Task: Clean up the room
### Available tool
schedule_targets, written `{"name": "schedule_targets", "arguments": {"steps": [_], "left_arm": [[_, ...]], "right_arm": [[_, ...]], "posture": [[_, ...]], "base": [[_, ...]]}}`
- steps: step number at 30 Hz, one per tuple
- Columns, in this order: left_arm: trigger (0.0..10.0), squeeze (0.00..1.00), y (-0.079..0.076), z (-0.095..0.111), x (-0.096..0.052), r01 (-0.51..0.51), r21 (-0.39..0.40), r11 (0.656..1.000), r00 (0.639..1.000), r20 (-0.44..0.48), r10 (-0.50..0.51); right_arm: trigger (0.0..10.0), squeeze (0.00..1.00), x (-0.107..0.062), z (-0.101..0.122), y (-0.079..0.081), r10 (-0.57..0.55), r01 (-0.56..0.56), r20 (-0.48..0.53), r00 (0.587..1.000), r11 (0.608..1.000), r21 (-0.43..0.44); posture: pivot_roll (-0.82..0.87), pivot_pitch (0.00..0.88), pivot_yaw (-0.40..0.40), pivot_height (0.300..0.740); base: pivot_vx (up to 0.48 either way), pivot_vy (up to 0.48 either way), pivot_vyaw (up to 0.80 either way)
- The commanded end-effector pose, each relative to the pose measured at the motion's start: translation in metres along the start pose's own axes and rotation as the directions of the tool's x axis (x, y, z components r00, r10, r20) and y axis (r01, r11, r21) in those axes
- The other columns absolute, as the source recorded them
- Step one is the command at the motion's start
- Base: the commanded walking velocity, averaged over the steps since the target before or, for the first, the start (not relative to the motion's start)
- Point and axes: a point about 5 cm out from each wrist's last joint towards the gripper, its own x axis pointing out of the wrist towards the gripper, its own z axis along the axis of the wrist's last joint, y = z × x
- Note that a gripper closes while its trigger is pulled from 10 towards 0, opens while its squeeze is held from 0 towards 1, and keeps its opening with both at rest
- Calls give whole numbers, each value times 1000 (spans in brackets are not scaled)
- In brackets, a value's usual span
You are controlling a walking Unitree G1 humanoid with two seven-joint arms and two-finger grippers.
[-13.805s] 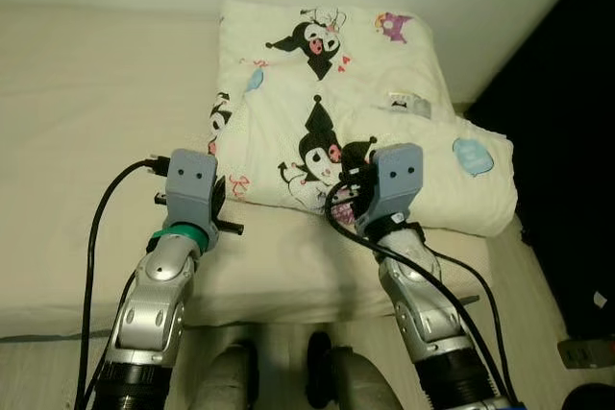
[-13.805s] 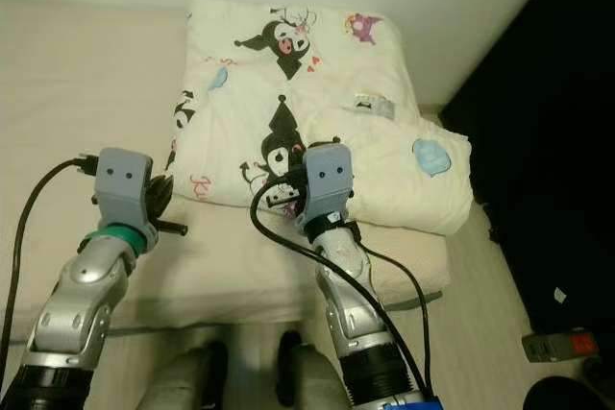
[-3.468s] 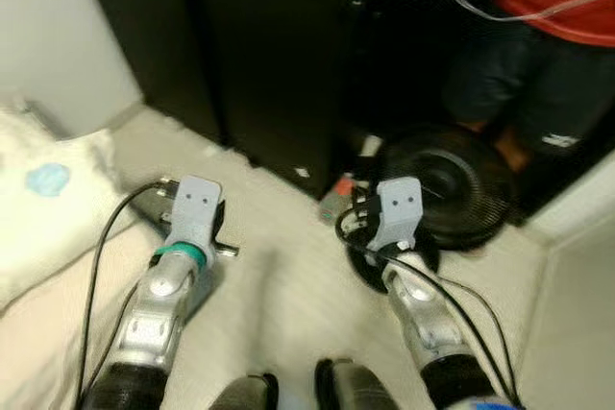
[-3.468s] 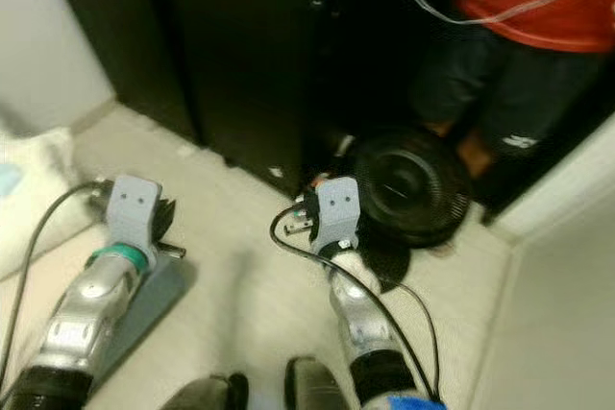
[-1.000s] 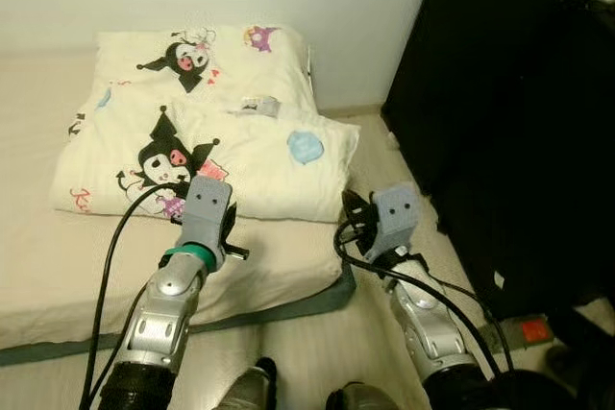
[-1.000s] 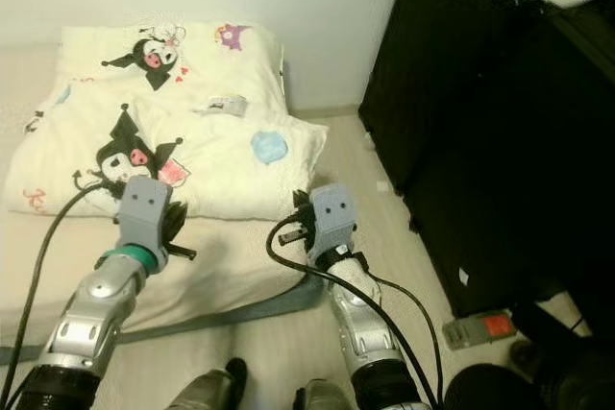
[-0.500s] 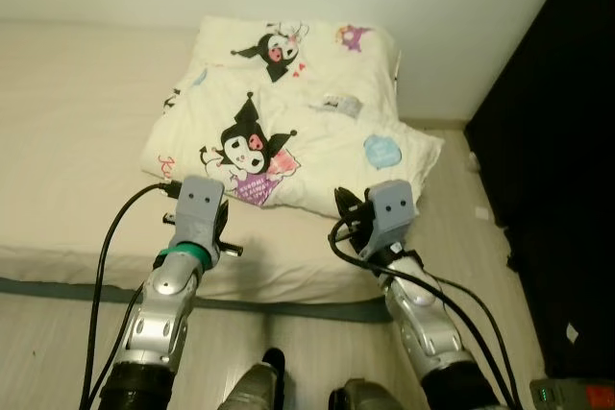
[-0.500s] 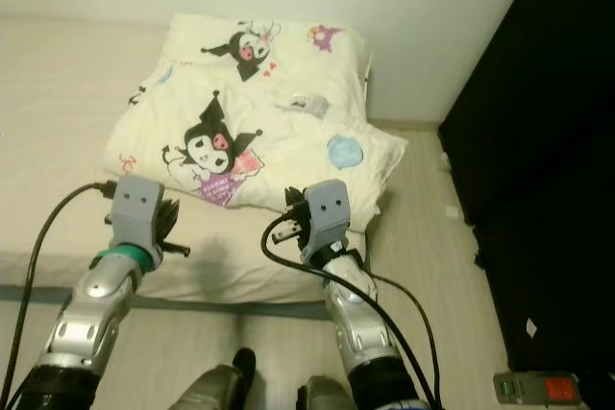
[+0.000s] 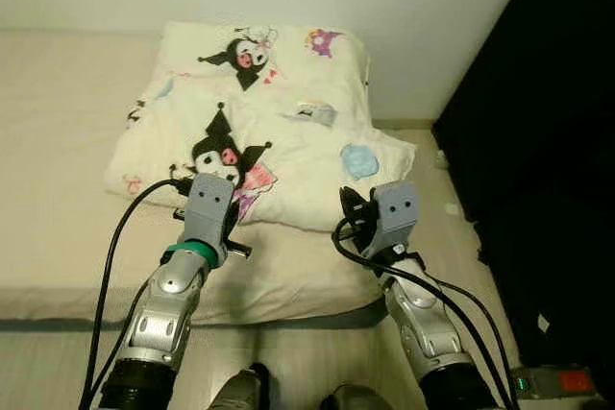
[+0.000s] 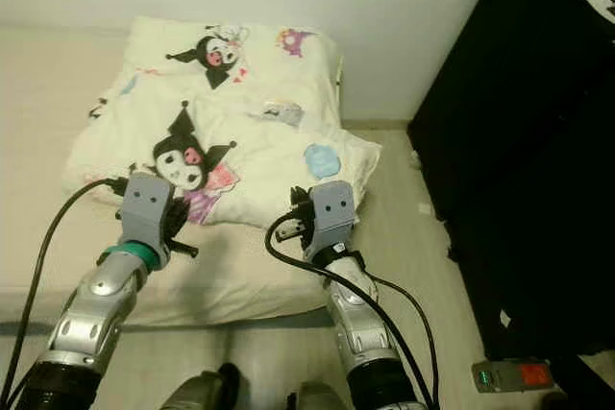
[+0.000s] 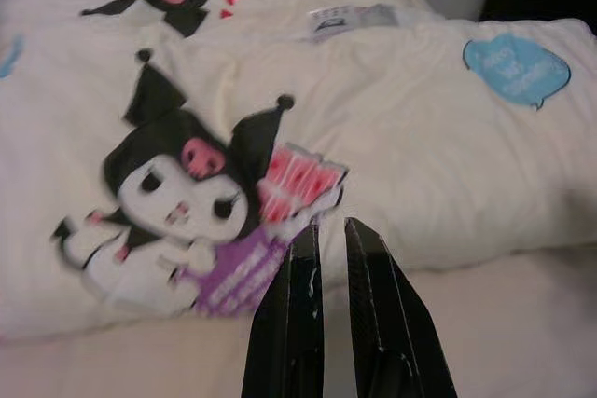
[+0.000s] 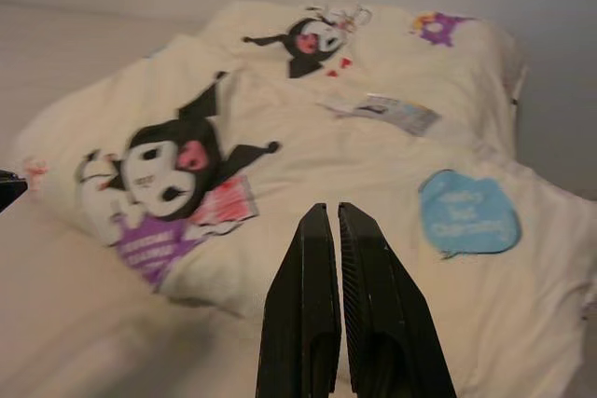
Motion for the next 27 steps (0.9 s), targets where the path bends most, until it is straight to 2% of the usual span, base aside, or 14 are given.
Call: {"name": "schedule_targets", "arguments": {"steps": [1,12,27], "left_arm": [[10000,0,-1,-5,-2,4,1,1000,1000,-18,-4],[10000,0,-1,-7,-2,-4,-5,1000,1000,-23,4],[10000,0,1,-8,-2,-17,-23,1000,999,-31,16]], "right_arm": [[10000,0,-3,-4,-1,-13,13,-16,1000,1000,9],[10000,0,-3,-4,-3,-11,11,-17,1000,1000,1],[10000,0,-3,-4,-2,-5,5,-17,1000,1000,0]], "posture": [[-23,89,13,740],[-25,86,11,740],[-26,85,10,740]], "base": [[412,0,0],[377,0,0],[0,0,0]]}}
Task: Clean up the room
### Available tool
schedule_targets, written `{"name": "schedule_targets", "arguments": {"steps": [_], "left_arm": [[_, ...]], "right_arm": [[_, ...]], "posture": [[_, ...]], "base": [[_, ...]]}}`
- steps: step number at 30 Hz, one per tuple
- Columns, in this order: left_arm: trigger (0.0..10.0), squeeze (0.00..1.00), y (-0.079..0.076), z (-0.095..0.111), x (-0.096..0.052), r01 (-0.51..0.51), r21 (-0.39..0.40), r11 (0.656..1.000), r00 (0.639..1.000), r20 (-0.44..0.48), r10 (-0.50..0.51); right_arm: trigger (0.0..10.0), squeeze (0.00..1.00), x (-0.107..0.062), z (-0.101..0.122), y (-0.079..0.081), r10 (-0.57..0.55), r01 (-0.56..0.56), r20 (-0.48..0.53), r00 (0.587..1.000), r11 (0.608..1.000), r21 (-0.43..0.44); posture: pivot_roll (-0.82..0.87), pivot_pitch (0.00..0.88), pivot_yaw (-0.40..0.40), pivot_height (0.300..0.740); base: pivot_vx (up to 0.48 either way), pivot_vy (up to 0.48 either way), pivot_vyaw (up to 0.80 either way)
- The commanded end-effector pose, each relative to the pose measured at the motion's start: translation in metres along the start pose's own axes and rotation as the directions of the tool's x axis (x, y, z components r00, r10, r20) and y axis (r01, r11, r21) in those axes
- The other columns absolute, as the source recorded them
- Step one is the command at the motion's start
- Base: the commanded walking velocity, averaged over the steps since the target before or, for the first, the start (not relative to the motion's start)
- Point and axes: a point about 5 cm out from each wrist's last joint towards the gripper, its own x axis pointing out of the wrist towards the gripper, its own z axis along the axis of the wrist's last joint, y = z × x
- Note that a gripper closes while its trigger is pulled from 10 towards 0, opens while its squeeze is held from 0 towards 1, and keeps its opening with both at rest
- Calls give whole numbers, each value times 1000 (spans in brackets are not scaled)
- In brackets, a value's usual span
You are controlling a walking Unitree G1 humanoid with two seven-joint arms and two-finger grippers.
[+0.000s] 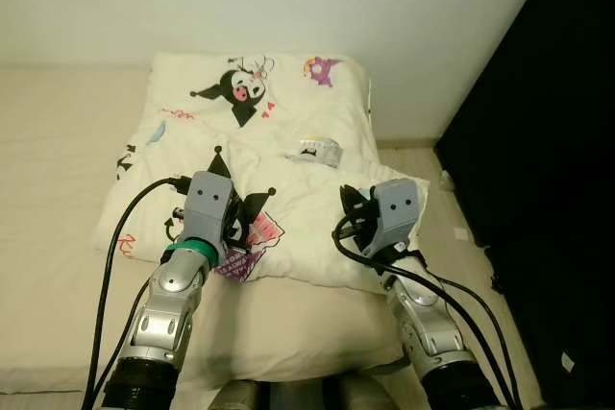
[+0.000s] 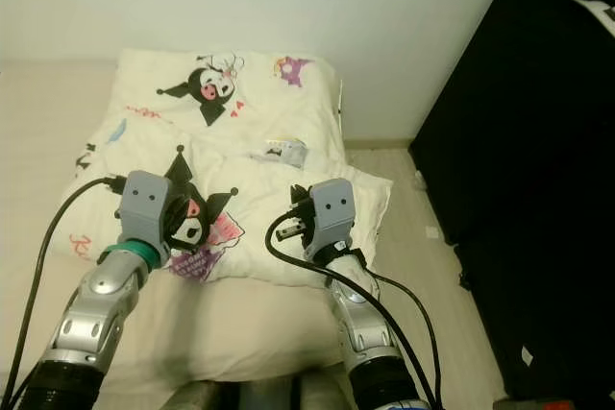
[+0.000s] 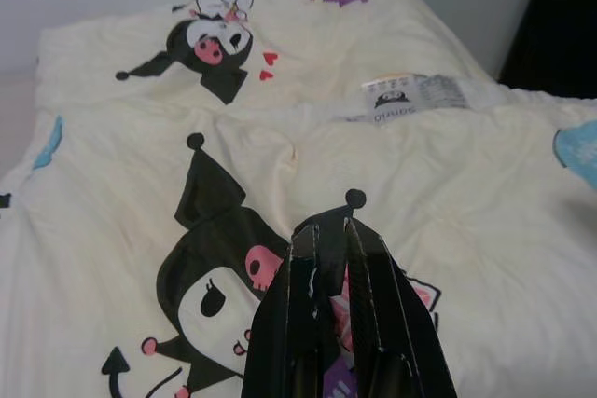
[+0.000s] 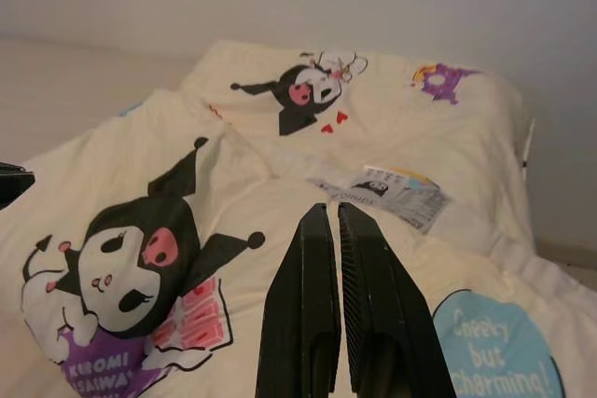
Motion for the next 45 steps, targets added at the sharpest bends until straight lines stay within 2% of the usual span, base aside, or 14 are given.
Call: {"name": "schedule_targets", "arguments": {"steps": [1,17,21,23,26,28,29,31,32,34,38,43,44,45], "left_arm": [[10000,0,-2,-8,-2,9,-12,1000,999,-32,-9],[10000,0,-4,-11,-3,21,10,1000,999,-50,-21],[10000,0,-11,-34,-1,112,188,976,980,-182,-78],[10000,0,-11,-34,-1,112,188,976,980,-182,-78],[10000,0,-9,-33,1,157,287,945,973,-208,-99],[10000,0,-9,-33,1,157,287,945,973,-208,-99],[10000,0,7,-28,-1,145,343,928,975,-209,-75],[10000,0,7,-28,-1,145,343,928,975,-209,-75],[10000,0,22,-27,-4,119,354,928,976,-213,-43],[10000,0,51,-26,-15,59,363,930,974,-226,27],[10000,0,67,-24,-21,22,364,931,971,-230,67],[10000,0,79,-19,-23,3,381,925,970,-226,90],[10000,0,83,-16,-24,1,392,920,970,-224,94],[10000,0,83,-16,-24,1,392,920,970,-224,94]], "right_arm": [[10000,0,-5,-6,-1,-8,8,-23,1000,1000,7],[10000,0,-5,-7,-1,-29,31,-24,999,998,62],[10000,0,1,-23,-13,-155,167,-158,975,983,70],[10000,0,1,-23,-13,-155,167,-158,975,983,70],[10000,0,-2,-35,-44,-363,386,-269,892,922,34],[10000,0,-2,-35,-44,-363,386,-269,892,922,34],[10000,0,-12,-39,-77,-522,552,-313,794,834,10],[10000,0,-12,-39,-77,-522,552,-313,794,834,10],[10000,1000,-18,-35,-93,-583,606,-300,755,795,-20],[10000,1000,-31,-25,-116,-689,690,-250,680,717,-98],[10000,1000,-39,-20,-122,-734,725,-209,646,676,-131],[10000,1000,-35,-24,-117,-708,714,-212,674,698,-58],[10000,1000,-27,-22,-111,-649,661,-180,740,751,11],[10000,1000,-27,-22,-111,-649,661,-180,740,751,11]], "posture": [[-26,85,10,740],[-26,102,26,740],[-16,164,39,740],[-16,164,39,740],[-2,208,47,740],[-2,208,47,740],[15,272,66,740],[15,272,66,740],[20,293,73,740],[29,341,90,740],[38,363,103,740],[62,388,126,740],[78,396,141,740],[78,396,141,740]], "base": [[0,0,0],[0,0,0],[0,0,0],[0,0,0],[0,0,0],[0,0,0],[0,0,0],[0,0,0],[0,0,0],[0,0,0],[0,0,0],[0,0,0],[0,0,0],[0,0,0]]}}
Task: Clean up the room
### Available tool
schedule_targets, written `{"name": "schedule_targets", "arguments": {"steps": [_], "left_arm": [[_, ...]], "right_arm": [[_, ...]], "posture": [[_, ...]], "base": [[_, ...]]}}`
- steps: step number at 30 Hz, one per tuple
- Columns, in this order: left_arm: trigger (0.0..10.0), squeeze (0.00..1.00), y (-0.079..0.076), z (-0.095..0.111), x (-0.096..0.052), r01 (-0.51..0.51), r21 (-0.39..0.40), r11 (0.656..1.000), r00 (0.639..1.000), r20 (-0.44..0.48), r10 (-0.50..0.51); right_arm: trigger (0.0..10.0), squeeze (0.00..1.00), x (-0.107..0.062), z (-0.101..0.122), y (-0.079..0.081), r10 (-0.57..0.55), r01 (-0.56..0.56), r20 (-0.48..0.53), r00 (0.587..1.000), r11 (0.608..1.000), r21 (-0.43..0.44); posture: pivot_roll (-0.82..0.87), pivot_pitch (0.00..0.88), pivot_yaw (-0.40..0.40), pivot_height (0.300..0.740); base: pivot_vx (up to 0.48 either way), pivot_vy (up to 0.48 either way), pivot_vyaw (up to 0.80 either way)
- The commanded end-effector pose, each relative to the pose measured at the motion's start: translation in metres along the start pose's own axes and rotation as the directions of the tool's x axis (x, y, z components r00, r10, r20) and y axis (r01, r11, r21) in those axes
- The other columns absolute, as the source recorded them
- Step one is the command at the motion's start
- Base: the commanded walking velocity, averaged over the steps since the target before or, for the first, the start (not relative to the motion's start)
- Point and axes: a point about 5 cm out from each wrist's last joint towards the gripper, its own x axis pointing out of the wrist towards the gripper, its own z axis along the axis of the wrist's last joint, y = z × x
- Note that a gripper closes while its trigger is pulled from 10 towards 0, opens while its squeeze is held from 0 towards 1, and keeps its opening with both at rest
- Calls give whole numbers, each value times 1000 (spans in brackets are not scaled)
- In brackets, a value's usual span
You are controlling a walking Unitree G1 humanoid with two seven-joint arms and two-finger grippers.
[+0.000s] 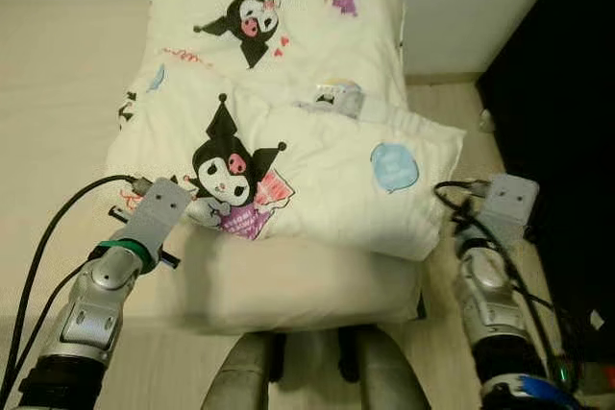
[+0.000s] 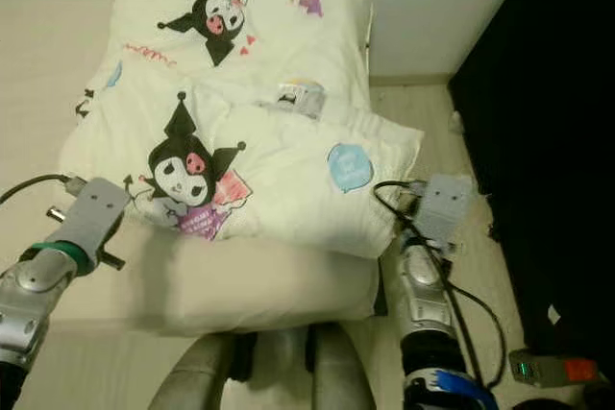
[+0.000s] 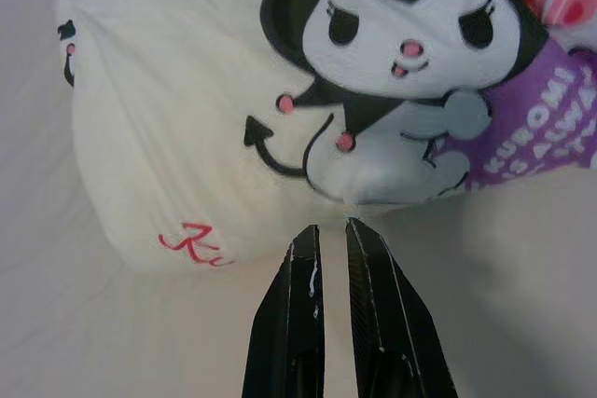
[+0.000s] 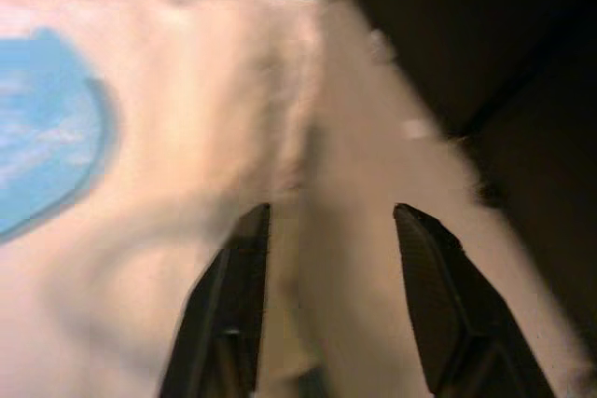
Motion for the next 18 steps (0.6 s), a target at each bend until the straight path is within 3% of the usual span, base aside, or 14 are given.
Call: {"name": "schedule_targets", "arguments": {"steps": [1,4,7,14,15,16,18], "left_arm": [[10000,0,2,-12,-5,9,-1,1000,999,-51,-9],[10000,0,6,-11,-7,10,6,1000,999,-53,-10],[10000,0,7,-10,-10,11,7,1000,998,-54,-11],[10000,0,10,-9,-12,7,4,1000,998,-54,-7],[10000,0,11,-9,-12,9,4,1000,998,-56,-9],[10000,0,11,-9,-12,9,4,1000,998,-56,-9],[10000,0,11,-9,-13,13,5,1000,998,-56,-13]], "right_arm": [[10000,1000,-4,-8,0,35,-34,-10,999,999,40],[10000,1000,-4,-3,15,184,-186,30,983,974,129],[10000,1000,-4,-4,16,197,-196,7,980,972,127],[10000,1000,-4,-12,5,108,-104,-42,993,992,77],[10000,1000,-4,-14,-4,28,-29,-42,999,999,-32],[10000,1000,-4,-14,-4,28,-29,-42,999,999,-32],[10000,1000,-4,-15,-10,-19,17,-19,1000,992,-122]], "posture": [[78,396,141,740],[88,402,150,740],[93,401,152,740],[103,401,155,740],[105,396,161,740],[105,396,161,740],[111,391,167,740]], "base": [[0,0,0],[0,0,0],[0,0,0],[0,0,0],[0,0,0],[0,0,0],[0,0,0]]}}
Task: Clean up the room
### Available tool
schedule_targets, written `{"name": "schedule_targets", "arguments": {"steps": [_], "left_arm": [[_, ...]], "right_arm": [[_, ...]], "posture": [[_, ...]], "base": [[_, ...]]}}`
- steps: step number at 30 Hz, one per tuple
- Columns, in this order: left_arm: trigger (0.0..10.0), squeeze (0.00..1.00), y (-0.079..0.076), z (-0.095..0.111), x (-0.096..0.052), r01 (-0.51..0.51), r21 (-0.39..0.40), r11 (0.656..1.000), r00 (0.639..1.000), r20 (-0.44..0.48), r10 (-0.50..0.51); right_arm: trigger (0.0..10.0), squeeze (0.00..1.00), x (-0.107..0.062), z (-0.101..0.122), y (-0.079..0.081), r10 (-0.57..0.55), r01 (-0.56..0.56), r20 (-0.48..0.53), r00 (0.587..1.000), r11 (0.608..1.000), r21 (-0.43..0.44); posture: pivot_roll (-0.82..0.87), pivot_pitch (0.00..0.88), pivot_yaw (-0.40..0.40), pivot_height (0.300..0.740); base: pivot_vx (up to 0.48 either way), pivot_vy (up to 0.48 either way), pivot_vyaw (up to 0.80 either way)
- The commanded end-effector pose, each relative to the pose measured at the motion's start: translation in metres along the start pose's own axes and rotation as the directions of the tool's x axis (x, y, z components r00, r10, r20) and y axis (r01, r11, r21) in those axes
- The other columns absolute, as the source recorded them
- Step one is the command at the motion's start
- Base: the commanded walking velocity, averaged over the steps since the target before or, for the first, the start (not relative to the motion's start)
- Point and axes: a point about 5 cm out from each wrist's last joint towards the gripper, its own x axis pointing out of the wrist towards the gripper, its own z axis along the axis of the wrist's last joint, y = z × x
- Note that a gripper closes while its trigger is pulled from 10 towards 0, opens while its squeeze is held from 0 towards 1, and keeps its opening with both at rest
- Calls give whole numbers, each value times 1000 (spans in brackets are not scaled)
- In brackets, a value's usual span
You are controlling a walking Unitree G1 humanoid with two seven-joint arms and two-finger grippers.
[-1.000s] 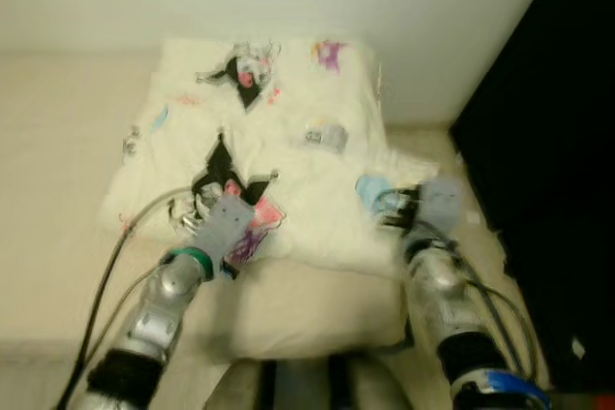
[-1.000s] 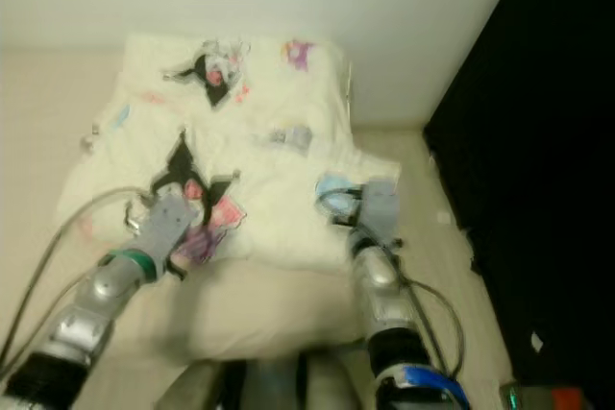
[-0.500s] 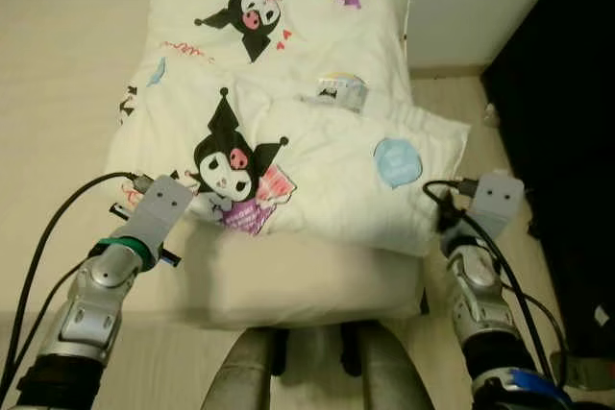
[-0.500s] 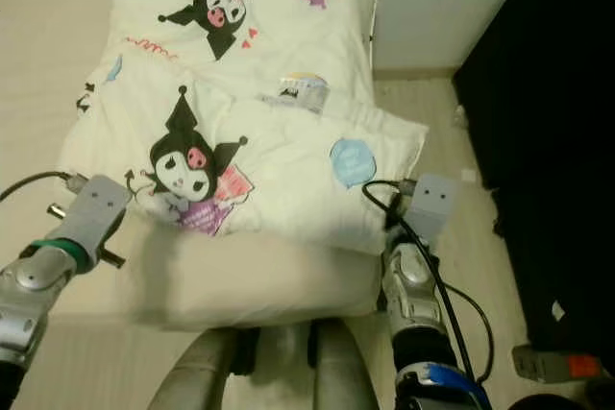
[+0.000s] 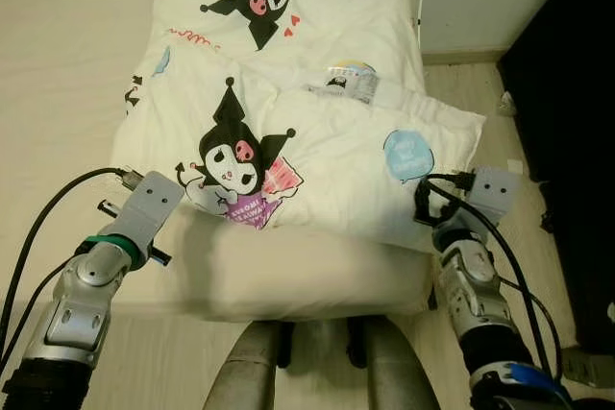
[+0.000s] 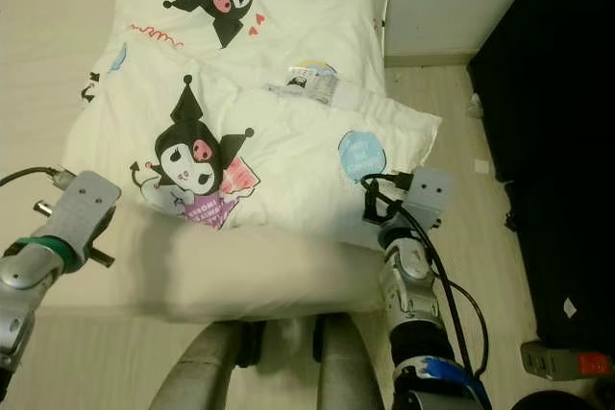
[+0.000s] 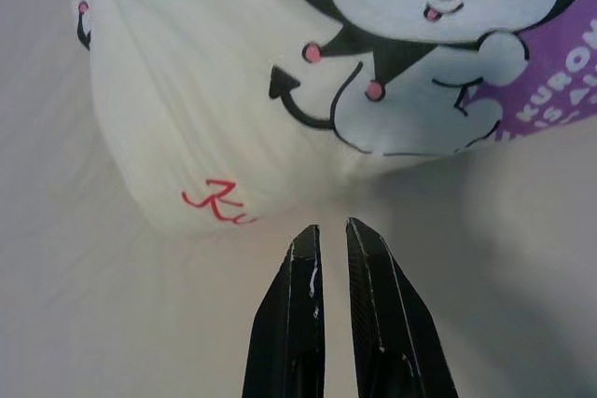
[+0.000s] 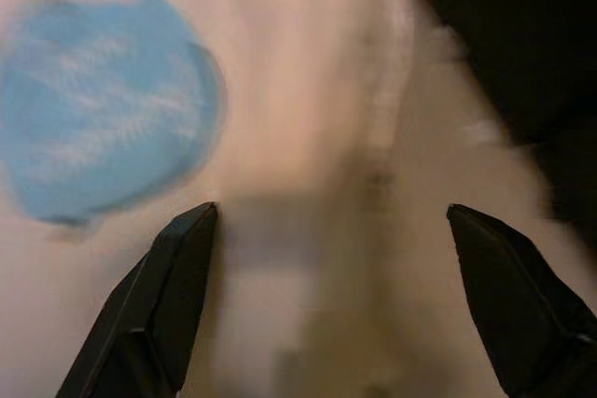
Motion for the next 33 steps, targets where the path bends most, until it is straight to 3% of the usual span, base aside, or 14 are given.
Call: {"name": "schedule_targets", "arguments": {"steps": [1,2,3,7,10,14,15,19,21,23,27,28,32,33], "left_arm": [[10000,0,-1,-11,-5,15,-2,1000,999,-40,-15],[10000,0,-1,-10,-5,16,-1,1000,999,-41,-16],[10000,0,0,-9,-5,17,-1,1000,999,-41,-17],[10000,0,2,-8,-6,14,4,1000,999,-40,-14],[10000,0,7,-9,-10,3,9,1000,999,-45,-3],[10000,0,8,-10,-12,4,10,1000,999,-49,-3],[10000,0,8,-10,-12,5,11,1000,999,-50,-4],[10000,0,8,-9,-13,5,13,1000,999,-50,-5],[10000,0,9,-9,-14,5,13,1000,999,-50,-4],[10000,0,11,-9,-14,6,15,1000,999,-53,-5],[10000,0,10,-8,-16,13,19,1000,999,-53,-12],[10000,0,10,-7,-16,14,20,1000,999,-53,-13],[10000,0,11,-8,-18,16,23,1000,998,-55,-14],[10000,0,12,-8,-19,15,25,1000,998,-57,-14]], "right_arm": [[10000,1000,-8,-17,-3,-25,23,-46,999,999,-42],[10000,365,-7,-17,-1,-2,0,-42,999,999,-35],[10000,0,-5,-16,4,37,-37,-38,999,999,-12],[10000,0,-1,-15,9,79,-78,-45,996,997,9],[10000,0,1,-15,17,145,-139,-45,988,985,102],[10000,0,1,-14,22,179,-171,-43,983,974,151],[10000,0,2,-16,23,178,-165,-60,982,969,185],[10000,0,3,-21,19,133,-113,-102,986,977,182],[10000,0,3,-25,14,82,-62,-137,987,988,145],[10000,0,2,-33,5,-32,36,-199,979,999,16],[10000,0,3,-34,6,-41,37,-206,978,999,-25],[10000,0,4,-33,4,-69,52,-203,977,995,-91],[10000,0,6,-31,4,-72,50,-210,975,993,-107],[10000,0,8,-29,7,-42,31,-210,977,998,-56]], "posture": [[111,391,167,740],[112,391,168,740],[124,386,173,740],[140,383,175,740],[152,385,183,740],[161,386,187,740],[170,384,189,740],[170,384,189,740],[177,384,192,740],[178,388,203,740],[193,389,210,740],[196,389,211,740],[204,390,214,740],[211,391,216,740]], "base": [[0,0,0],[0,0,0],[0,0,0],[0,0,0],[0,0,0],[0,0,0],[0,0,0],[0,0,0],[0,0,0],[0,0,0],[0,0,0],[0,0,0],[0,0,0],[0,0,0]]}}
